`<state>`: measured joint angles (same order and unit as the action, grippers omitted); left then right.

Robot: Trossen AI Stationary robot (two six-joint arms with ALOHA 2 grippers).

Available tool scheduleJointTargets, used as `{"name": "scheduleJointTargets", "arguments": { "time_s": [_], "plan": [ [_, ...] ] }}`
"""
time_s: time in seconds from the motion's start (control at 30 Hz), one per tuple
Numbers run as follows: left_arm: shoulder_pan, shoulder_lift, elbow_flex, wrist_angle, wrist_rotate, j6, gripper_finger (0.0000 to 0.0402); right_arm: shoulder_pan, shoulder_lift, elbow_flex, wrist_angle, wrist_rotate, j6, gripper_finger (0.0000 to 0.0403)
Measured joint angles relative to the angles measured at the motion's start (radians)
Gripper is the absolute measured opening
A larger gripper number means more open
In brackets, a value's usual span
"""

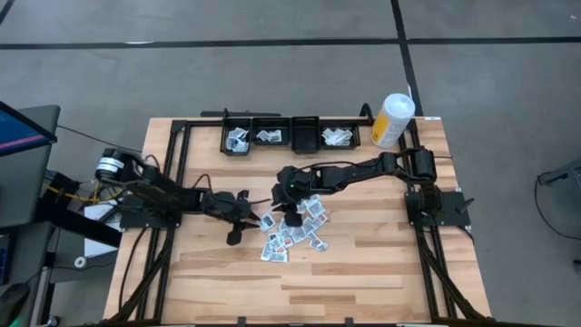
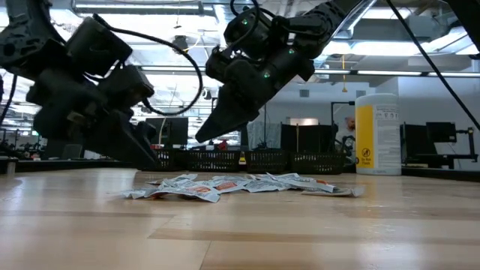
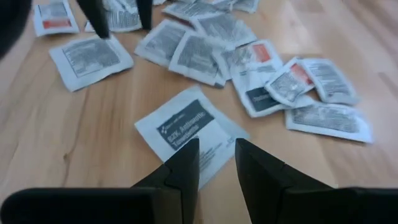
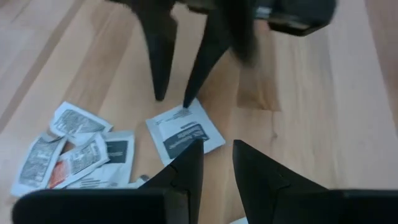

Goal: Pick & Place First Aid Supplies
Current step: Put the black towelette pack into the middle left black bin

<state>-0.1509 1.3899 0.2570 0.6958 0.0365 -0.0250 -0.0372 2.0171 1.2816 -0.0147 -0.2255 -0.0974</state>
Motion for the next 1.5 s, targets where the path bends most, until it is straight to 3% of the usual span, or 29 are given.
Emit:
{"name": "scheduleJointTargets", "arguments": {
  "time_s": [0.2, 0.53, 0.7, 1.07, 1.5],
  "plan": [
    [0.008, 0.07, 0.025, -0.005, 0.0, 0.002, 0.0104, 0.006, 0.0, 0.0, 0.0, 0.021, 0.02, 0.0096],
    [0.008, 0.076, 0.026, -0.003, -0.01, -0.001, 0.0104, 0.038, 0.0, 0.0, -0.006, 0.03, 0.012, 0.0169],
    [0.008, 0.076, 0.026, -0.004, -0.01, -0.005, 0.0104, 0.037, 0.003, 0.0, -0.033, 0.049, -0.006, 0.0187],
    [0.008, 0.076, 0.027, -0.006, -0.011, -0.01, 0.0104, 0.049, 0.158, 0.023, 0.056, 0.038, 0.017, 0.018],
    [0.008, 0.076, 0.027, -0.001, -0.011, -0.01, 0.0104, 0.05, 0.169, 0.023, 0.084, 0.037, 0.007, 0.0167]
  ]
}}
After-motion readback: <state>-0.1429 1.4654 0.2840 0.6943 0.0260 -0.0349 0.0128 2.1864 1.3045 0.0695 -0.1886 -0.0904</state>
